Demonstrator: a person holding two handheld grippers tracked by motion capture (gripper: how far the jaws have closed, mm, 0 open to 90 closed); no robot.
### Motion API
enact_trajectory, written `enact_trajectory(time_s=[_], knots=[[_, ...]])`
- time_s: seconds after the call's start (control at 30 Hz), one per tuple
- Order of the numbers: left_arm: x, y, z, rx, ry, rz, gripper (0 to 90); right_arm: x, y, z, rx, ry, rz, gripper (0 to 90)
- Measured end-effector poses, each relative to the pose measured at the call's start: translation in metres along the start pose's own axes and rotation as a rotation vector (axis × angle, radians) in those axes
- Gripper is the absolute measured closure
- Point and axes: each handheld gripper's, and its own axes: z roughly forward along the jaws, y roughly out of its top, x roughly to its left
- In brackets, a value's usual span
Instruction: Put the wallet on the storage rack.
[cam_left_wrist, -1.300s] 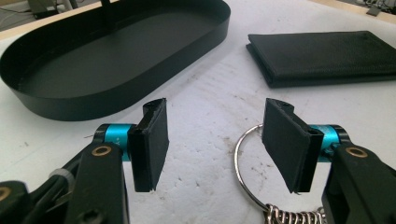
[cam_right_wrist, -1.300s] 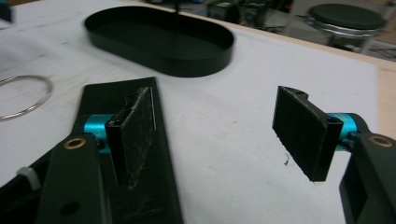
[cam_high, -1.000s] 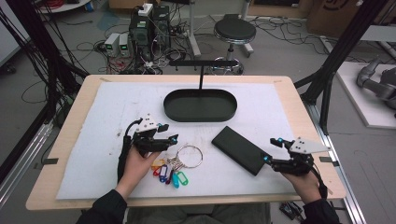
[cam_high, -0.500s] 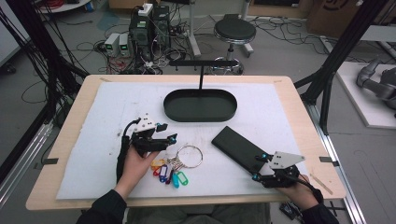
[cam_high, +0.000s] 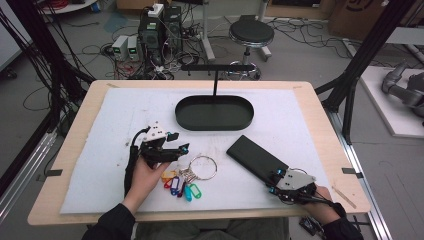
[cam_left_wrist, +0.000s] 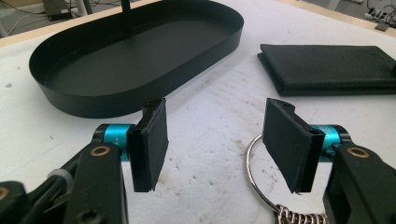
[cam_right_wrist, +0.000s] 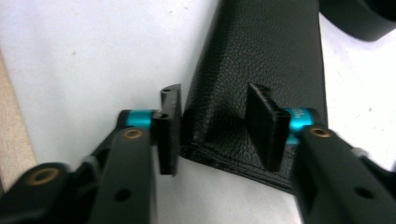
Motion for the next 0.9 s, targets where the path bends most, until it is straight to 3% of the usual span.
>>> enact_trajectory(time_s=[0.03,0.2,0.33,0.37,0.43,0.6,0.77,0.9], knots=[[0.000,0.000,0.000,-0.002,-0.001,-0.003,40.4,0.000,0.002,-0.002,-0.001,0.004,0.001,73.6],[0.000,0.001,0.000,-0.016,-0.005,-0.011,40.4,-0.003,0.004,-0.005,-0.017,-0.008,0.012,79.8],[-0.002,0.002,0.003,-0.022,-0.010,-0.002,40.4,-0.011,0.006,-0.014,-0.088,-0.016,0.084,81.9],[-0.003,0.003,0.004,-0.023,-0.013,0.000,40.4,-0.015,0.006,-0.018,-0.131,-0.009,0.127,82.2],[-0.006,0.005,0.007,-0.028,-0.031,0.008,40.4,-0.019,0.006,-0.021,-0.176,0.010,0.163,82.4],[-0.016,0.011,0.013,-0.031,-0.062,0.039,40.4,-0.022,0.006,-0.026,-0.239,0.051,0.204,82.7],[-0.025,0.015,0.019,-0.045,-0.113,0.048,40.4,-0.027,0.007,-0.032,-0.346,0.102,0.271,82.7],[-0.028,0.017,0.023,-0.052,-0.132,0.048,40.4,-0.030,0.005,-0.034,-0.362,0.104,0.295,82.7]])
